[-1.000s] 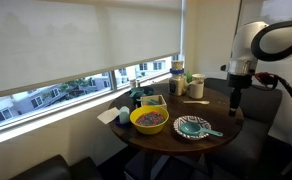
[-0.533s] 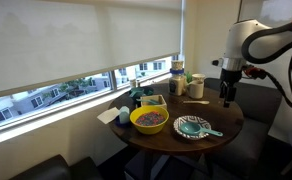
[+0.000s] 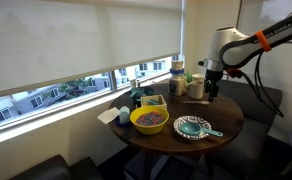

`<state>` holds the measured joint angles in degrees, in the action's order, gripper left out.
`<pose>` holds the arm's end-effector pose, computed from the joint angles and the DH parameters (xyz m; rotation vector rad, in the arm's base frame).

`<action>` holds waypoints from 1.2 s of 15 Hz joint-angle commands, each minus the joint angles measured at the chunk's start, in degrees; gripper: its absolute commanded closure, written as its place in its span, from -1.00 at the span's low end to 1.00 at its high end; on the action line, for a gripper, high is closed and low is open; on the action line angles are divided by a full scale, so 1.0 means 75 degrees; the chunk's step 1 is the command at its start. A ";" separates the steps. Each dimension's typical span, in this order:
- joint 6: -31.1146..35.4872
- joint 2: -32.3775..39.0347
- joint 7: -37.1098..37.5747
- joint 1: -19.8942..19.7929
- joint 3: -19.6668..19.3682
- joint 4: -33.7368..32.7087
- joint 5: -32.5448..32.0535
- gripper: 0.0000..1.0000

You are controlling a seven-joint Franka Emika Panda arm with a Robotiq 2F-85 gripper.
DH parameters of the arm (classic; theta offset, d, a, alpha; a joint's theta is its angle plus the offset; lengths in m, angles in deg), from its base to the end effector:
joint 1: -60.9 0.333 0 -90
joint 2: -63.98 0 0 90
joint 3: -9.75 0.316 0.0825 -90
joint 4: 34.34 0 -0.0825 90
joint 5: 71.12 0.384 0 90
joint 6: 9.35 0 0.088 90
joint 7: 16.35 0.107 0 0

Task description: Put the white plastic spoon in the white mug

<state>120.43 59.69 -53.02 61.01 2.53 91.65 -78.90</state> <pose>0.5264 -0.0699 0.4290 2.8609 0.8775 0.1392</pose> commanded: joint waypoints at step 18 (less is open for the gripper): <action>0.3148 0.0800 -0.0471 -0.0441 0.0244 0.0631 0.3202 -0.68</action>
<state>141.73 65.30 -54.08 58.99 3.15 96.34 -59.08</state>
